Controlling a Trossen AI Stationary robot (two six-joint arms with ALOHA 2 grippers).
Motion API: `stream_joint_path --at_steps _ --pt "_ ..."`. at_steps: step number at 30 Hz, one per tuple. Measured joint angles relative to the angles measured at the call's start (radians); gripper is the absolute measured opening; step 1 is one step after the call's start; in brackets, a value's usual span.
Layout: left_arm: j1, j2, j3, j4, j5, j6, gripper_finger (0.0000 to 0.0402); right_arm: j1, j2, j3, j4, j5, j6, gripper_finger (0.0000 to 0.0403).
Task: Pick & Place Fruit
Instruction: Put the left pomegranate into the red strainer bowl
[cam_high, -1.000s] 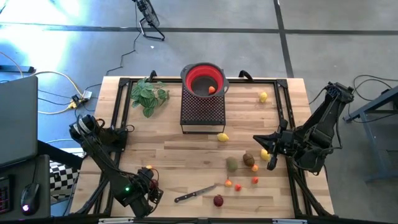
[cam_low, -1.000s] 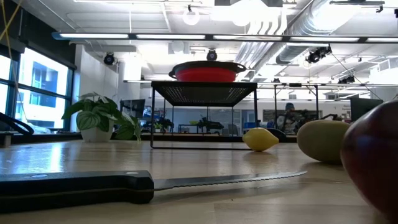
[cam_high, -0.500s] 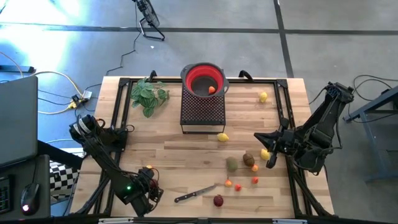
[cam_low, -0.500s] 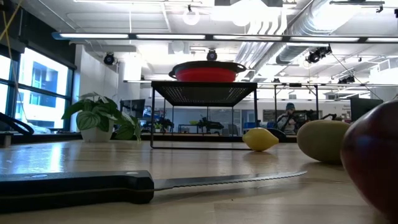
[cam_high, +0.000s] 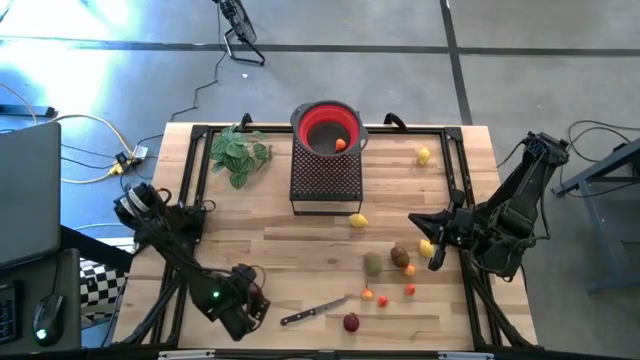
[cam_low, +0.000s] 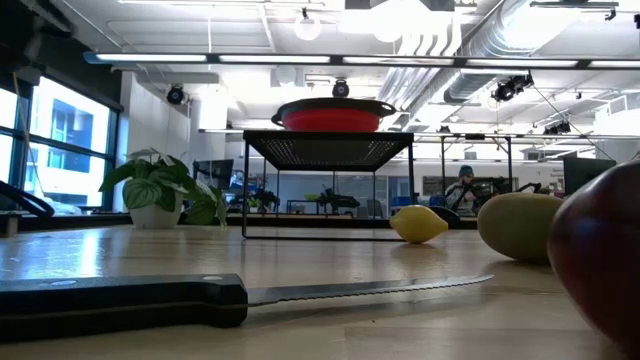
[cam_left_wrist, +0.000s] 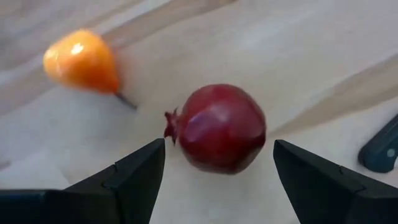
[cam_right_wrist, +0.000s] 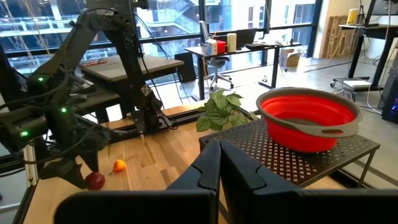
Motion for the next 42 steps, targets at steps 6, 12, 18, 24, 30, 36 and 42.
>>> stream_joint_path --at_steps 6,12,18,24,30,36,42 --pt "0.074 0.0 0.0 0.004 0.013 0.111 0.0291 0.0 0.0 0.0 0.0 -0.004 -0.001 0.0003" --pt "0.125 0.0 0.0 0.004 0.062 0.19 0.0291 0.0 0.0 0.0 0.0 -0.01 0.001 0.0003" --pt "0.131 0.0 0.0 0.004 0.09 0.215 0.0291 0.0 0.0 0.0 0.0 -0.01 0.001 0.0003" --pt "0.131 0.0 0.0 0.004 0.091 0.214 0.0291 0.0 0.0 0.0 0.0 -0.01 0.001 0.0003" --pt "0.131 0.005 0.0 0.004 0.093 0.214 0.0291 0.0 0.0 0.0 0.0 -0.01 0.001 0.0003" --pt "0.131 0.005 0.0 0.003 0.115 0.216 0.0291 0.0 0.0 0.0 0.0 -0.01 0.001 0.0003" --pt "0.131 0.005 0.0 0.003 0.117 0.238 0.0291 0.0 0.0 0.0 0.0 -0.01 0.001 0.0003"
